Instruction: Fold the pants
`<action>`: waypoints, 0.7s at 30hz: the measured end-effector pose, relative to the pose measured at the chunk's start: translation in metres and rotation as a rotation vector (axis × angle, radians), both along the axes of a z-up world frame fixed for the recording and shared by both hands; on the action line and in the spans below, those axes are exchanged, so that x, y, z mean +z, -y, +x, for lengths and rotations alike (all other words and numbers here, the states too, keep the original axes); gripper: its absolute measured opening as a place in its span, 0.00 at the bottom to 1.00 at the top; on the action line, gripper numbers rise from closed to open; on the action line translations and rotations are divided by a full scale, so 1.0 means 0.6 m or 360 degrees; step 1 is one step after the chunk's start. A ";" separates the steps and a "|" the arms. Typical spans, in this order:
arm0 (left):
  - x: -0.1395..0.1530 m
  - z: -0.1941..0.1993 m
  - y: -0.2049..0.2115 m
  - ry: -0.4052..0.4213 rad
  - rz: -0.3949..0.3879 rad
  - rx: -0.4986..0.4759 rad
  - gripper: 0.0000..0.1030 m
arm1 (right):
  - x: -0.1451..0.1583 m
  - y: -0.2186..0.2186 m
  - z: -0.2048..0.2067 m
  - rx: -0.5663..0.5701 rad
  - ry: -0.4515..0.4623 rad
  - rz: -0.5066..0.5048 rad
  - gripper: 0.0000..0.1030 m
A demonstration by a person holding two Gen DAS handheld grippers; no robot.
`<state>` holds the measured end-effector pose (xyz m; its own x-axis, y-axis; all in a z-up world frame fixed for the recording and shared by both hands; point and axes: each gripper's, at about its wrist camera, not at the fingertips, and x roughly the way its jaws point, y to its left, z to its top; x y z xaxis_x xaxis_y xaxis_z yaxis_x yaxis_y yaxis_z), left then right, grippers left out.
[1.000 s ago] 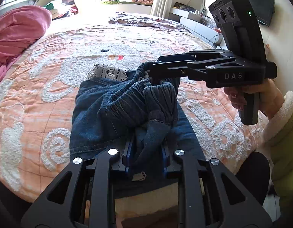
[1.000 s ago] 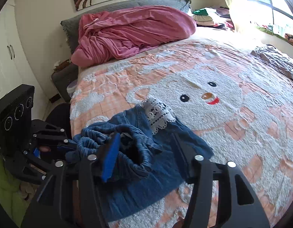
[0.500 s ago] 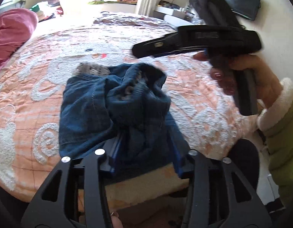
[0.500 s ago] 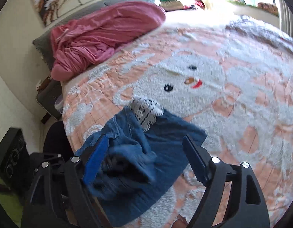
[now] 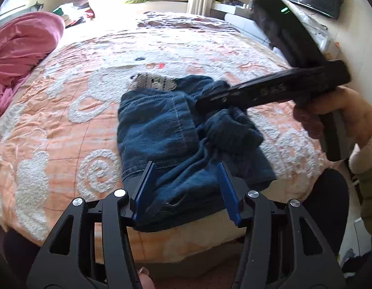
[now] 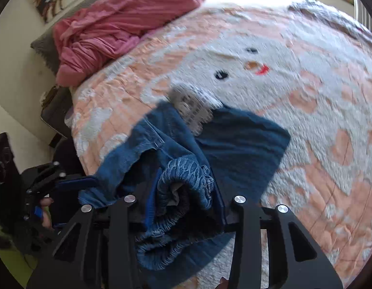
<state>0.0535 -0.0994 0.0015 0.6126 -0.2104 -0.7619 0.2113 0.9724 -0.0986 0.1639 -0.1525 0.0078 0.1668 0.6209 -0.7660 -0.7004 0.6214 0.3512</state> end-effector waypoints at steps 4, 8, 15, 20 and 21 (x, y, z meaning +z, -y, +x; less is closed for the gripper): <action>0.001 0.004 -0.009 -0.0019 0.0026 0.0029 0.43 | 0.008 0.000 -0.007 0.0022 0.0118 0.0055 0.36; 0.000 0.007 -0.015 -0.0034 0.0030 0.0034 0.43 | -0.028 0.001 0.003 -0.0036 0.0123 -0.0093 0.42; 0.001 0.010 -0.020 -0.0048 0.0030 0.0055 0.50 | -0.007 0.020 -0.011 -0.0155 0.0216 -0.0005 0.61; 0.018 0.007 -0.027 -0.0012 0.0023 0.0075 0.55 | 0.030 0.055 -0.025 -0.0255 0.0242 0.0101 0.71; 0.022 0.008 -0.029 -0.0001 0.0020 0.0081 0.58 | 0.033 0.061 -0.024 -0.0292 0.0236 0.0109 0.73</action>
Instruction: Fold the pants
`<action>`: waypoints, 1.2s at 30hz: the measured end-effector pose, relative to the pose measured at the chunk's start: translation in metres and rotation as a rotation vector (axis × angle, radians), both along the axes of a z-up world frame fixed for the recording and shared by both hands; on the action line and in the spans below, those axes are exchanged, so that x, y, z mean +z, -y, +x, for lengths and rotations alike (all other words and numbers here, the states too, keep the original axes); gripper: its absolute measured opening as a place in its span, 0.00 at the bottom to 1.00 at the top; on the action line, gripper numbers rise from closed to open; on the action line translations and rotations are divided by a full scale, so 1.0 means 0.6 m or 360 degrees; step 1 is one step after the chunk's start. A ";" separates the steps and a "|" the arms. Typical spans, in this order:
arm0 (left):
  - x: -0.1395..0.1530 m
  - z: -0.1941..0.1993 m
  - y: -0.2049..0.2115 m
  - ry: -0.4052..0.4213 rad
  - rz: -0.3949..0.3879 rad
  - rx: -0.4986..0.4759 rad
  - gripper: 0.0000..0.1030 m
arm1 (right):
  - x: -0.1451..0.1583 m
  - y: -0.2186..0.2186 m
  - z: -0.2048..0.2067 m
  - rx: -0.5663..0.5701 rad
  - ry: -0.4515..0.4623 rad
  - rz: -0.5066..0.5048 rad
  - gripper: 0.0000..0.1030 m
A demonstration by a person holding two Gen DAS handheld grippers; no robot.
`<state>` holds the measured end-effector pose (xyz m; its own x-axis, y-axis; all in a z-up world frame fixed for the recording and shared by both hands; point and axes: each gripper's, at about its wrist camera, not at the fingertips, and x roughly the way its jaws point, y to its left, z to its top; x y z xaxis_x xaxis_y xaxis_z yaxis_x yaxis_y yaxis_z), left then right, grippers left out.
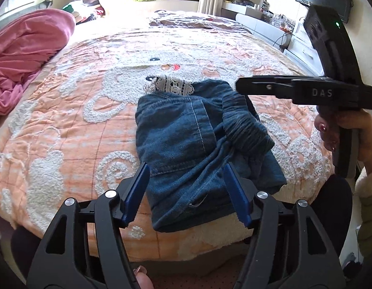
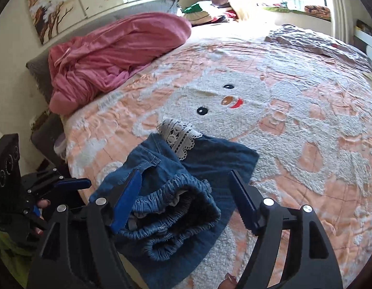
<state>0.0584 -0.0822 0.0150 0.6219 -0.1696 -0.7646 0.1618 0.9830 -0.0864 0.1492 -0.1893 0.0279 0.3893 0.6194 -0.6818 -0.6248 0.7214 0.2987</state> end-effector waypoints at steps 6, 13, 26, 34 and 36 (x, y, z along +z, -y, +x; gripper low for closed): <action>0.023 0.015 -0.017 0.0066 0.0023 0.0061 0.67 | -0.002 0.030 -0.004 -0.0184 -0.0016 0.0024 0.76; 0.025 0.038 -0.029 0.0077 0.0061 0.0098 0.74 | -0.038 0.051 -0.012 -0.0257 -0.0118 0.0034 0.76; -0.035 0.083 -0.032 -0.0013 0.0121 0.0118 0.76 | -0.112 0.026 -0.009 -0.0211 -0.0318 0.0112 0.76; -0.064 0.081 -0.043 -0.0037 0.0109 0.0104 0.83 | -0.093 0.035 -0.022 -0.0246 -0.0240 0.0055 0.76; -0.071 0.074 -0.045 -0.0040 0.0093 0.0110 0.83 | -0.081 0.043 -0.027 -0.0273 -0.0187 0.0040 0.76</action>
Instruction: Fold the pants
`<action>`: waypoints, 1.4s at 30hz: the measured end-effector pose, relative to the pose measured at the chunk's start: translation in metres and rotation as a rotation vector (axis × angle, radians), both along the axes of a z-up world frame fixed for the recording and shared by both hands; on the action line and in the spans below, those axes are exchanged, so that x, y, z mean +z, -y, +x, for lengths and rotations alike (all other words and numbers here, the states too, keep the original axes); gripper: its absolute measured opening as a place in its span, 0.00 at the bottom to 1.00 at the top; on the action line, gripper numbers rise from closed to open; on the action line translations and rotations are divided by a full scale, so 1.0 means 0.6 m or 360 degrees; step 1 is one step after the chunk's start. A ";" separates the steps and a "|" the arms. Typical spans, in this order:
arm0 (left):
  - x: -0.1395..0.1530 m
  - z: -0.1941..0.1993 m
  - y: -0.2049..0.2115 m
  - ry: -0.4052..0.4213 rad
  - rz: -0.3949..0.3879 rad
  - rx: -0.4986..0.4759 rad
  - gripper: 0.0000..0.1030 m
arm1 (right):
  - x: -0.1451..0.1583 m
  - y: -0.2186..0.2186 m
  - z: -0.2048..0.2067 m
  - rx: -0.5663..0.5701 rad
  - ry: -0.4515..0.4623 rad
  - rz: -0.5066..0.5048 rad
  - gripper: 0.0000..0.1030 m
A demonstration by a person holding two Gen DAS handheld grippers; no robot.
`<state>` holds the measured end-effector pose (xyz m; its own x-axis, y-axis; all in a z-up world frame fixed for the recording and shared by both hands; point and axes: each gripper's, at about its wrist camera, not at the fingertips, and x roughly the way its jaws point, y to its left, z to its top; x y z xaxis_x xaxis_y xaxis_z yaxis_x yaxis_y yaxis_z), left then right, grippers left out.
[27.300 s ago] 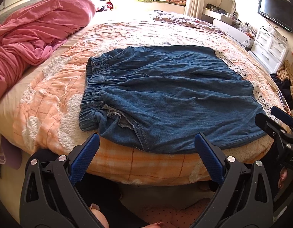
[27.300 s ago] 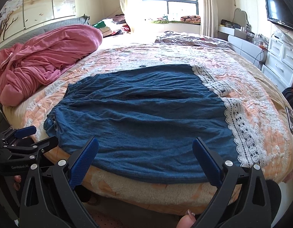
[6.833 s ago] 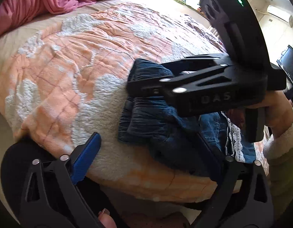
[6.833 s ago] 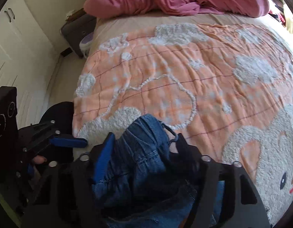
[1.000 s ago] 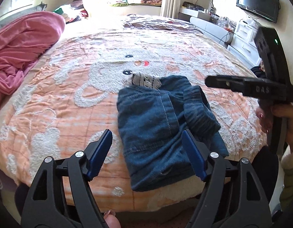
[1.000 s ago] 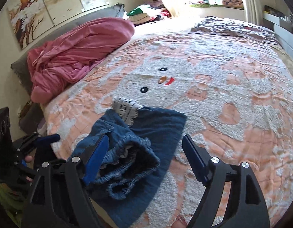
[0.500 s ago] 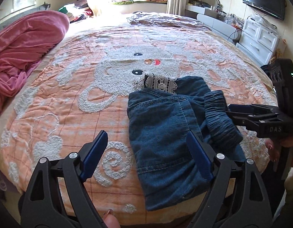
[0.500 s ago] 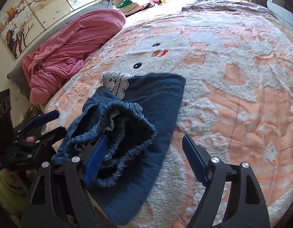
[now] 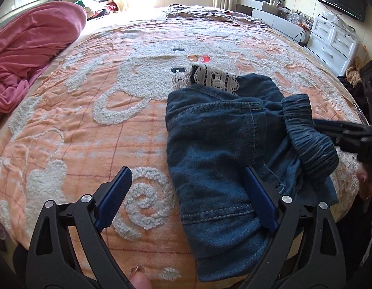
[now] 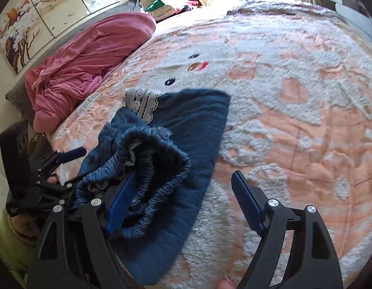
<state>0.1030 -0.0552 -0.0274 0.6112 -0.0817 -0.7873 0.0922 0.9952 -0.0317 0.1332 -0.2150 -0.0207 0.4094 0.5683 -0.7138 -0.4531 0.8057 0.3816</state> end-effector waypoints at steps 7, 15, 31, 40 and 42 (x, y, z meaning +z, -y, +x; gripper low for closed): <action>-0.008 -0.050 0.004 0.0026 -0.0016 -0.0028 0.83 | 0.038 0.000 0.008 0.0017 0.0039 0.0094 0.76; -0.008 -0.065 0.009 0.0032 0.0000 -0.0034 0.83 | 0.059 -0.090 0.072 0.0212 -0.0097 0.0122 0.76; -0.001 -0.079 -0.004 0.0062 -0.0056 -0.0046 0.83 | 0.059 -0.258 0.084 0.0629 0.0169 -0.0446 0.02; -0.014 -0.080 0.006 0.0020 -0.0060 -0.0080 0.84 | 0.035 -0.235 0.100 0.0514 0.0177 -0.0398 0.14; -0.015 -0.080 0.005 0.0016 -0.0063 -0.0080 0.85 | 0.059 -0.213 0.089 0.0450 0.0225 -0.0345 0.39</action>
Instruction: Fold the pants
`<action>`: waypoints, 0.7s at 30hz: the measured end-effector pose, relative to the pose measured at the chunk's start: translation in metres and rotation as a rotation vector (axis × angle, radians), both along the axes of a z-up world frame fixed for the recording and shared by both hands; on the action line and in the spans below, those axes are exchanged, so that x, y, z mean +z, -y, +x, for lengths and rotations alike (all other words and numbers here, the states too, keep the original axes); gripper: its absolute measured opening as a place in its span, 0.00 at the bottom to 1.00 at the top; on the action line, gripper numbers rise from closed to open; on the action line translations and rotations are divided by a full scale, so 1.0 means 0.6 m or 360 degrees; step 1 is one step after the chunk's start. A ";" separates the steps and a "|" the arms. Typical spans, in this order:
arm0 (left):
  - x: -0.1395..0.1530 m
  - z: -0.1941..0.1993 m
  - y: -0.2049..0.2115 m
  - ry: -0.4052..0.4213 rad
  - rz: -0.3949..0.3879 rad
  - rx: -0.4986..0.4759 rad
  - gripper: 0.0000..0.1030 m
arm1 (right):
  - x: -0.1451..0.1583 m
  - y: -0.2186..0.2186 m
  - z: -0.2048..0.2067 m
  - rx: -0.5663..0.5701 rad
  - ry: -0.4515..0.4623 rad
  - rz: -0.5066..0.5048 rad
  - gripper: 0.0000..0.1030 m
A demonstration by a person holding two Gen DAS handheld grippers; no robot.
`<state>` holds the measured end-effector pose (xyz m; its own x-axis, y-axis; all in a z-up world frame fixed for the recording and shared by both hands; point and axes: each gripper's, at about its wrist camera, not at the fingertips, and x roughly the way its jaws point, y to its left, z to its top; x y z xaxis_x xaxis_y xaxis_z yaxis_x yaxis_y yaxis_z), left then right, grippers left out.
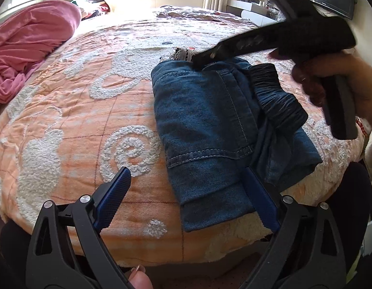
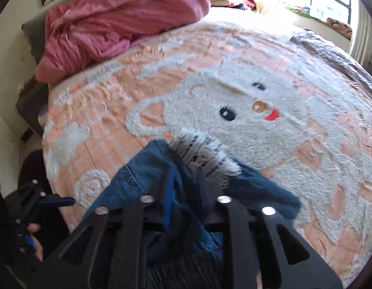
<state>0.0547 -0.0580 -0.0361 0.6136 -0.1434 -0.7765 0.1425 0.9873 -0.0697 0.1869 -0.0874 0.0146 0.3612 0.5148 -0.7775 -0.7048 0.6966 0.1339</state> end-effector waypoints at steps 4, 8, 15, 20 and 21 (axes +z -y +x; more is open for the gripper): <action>0.003 -0.003 0.003 -0.0011 0.0011 -0.0017 0.85 | 0.055 0.062 -0.017 -0.0128 0.0059 0.0151 0.53; 0.013 -0.016 0.007 -0.0008 0.0013 -0.0035 0.85 | 0.093 0.125 -0.040 -0.0274 0.0141 0.0243 0.72; 0.061 -0.030 -0.009 0.0079 -0.0052 -0.0022 0.85 | 0.084 0.214 -0.080 -0.0455 0.0149 0.0292 0.78; 0.078 -0.006 -0.025 0.0099 -0.0069 0.0038 0.86 | 0.043 0.245 -0.101 -0.0538 0.0069 0.0304 0.78; 0.079 0.001 -0.026 0.0088 -0.0076 0.0041 0.86 | 0.035 0.247 -0.104 -0.0544 0.0046 0.0310 0.78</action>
